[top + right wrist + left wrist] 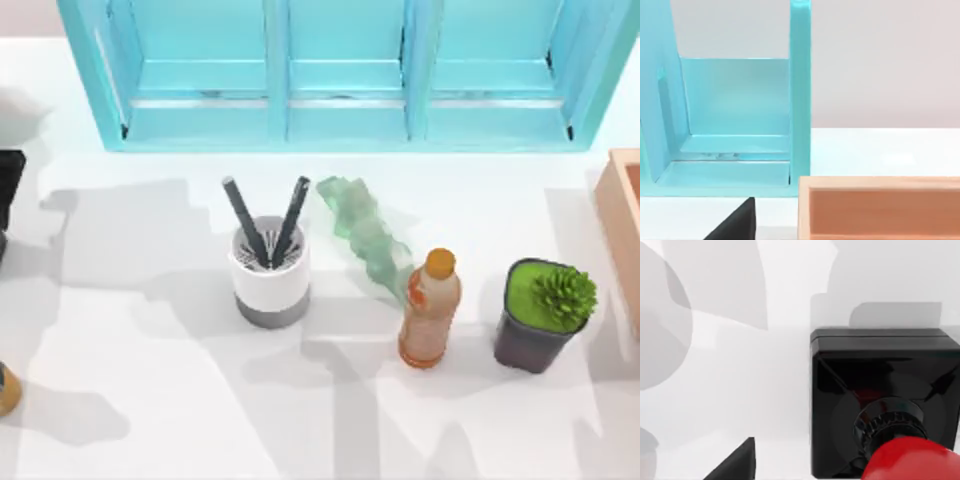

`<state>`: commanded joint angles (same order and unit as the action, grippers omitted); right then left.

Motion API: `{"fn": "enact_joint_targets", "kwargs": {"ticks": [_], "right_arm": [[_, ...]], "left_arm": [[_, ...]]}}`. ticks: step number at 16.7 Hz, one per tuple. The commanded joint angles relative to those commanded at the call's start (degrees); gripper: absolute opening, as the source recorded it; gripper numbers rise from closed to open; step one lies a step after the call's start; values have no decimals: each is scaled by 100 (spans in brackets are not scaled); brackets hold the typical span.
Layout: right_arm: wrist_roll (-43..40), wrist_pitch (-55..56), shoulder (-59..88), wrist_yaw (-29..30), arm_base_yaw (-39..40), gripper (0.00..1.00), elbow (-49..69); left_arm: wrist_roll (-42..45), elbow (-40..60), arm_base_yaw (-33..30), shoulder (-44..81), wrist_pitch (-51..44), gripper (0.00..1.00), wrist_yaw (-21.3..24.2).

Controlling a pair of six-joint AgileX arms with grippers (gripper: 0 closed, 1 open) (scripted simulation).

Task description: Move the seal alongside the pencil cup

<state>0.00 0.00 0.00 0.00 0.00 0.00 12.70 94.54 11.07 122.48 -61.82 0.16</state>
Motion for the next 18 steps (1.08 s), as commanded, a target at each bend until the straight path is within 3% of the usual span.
{"fn": "enact_joint_targets", "kwargs": {"ticks": [6, 18], "right_arm": [[0, 0, 0, 0, 0, 100, 0], [0, 0, 0, 0, 0, 100, 0]], "left_arm": [[6, -240, 5, 36, 249, 100, 0], [6, -240, 5, 36, 249, 10, 0]]}}
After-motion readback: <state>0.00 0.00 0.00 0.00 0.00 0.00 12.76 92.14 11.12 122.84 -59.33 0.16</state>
